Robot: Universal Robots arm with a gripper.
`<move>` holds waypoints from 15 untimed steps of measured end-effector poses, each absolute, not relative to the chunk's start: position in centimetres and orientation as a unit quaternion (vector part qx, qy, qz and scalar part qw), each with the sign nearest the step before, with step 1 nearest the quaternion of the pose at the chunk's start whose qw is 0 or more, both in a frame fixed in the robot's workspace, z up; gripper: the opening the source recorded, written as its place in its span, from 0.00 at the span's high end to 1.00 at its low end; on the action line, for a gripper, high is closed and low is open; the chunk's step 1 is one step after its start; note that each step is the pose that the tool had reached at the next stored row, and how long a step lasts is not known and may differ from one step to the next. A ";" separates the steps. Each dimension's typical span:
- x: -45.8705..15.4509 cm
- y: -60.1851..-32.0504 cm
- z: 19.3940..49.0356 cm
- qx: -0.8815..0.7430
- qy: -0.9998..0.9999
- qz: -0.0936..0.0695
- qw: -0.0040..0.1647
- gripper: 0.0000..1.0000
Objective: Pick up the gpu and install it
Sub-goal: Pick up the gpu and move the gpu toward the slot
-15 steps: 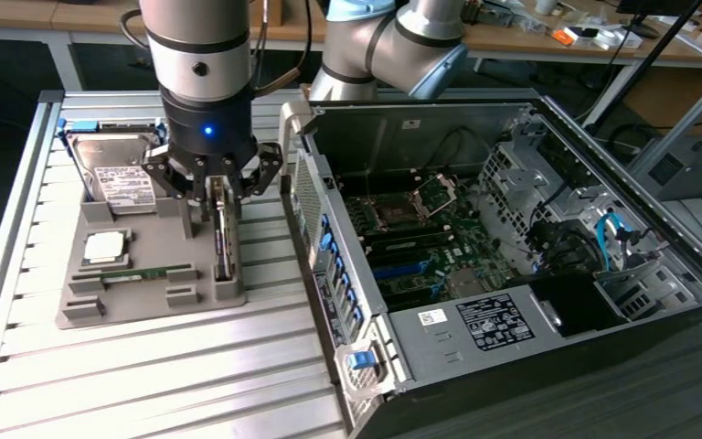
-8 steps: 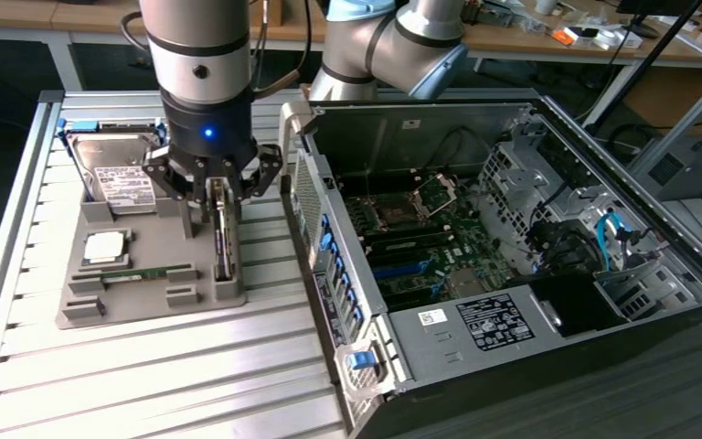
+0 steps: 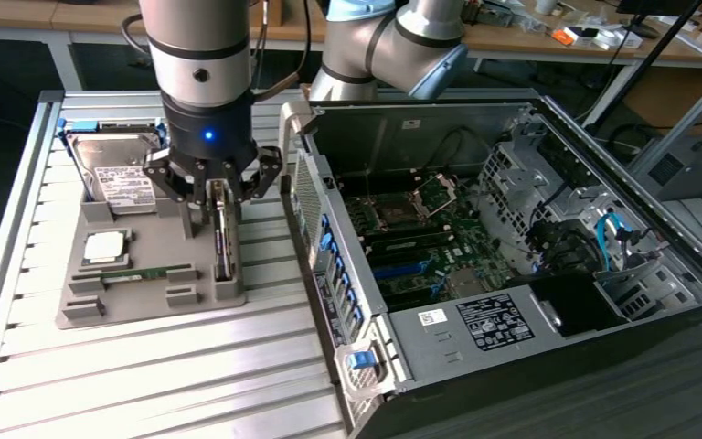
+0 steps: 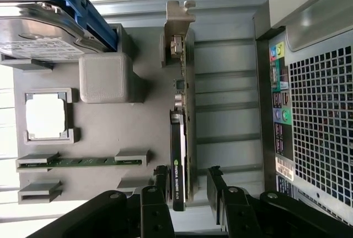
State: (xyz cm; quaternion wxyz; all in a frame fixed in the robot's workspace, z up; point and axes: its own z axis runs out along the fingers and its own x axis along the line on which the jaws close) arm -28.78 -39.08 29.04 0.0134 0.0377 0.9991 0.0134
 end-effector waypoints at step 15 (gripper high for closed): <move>-28.8 -37.8 28.2 0.038 0.999 0.013 0.013 0.58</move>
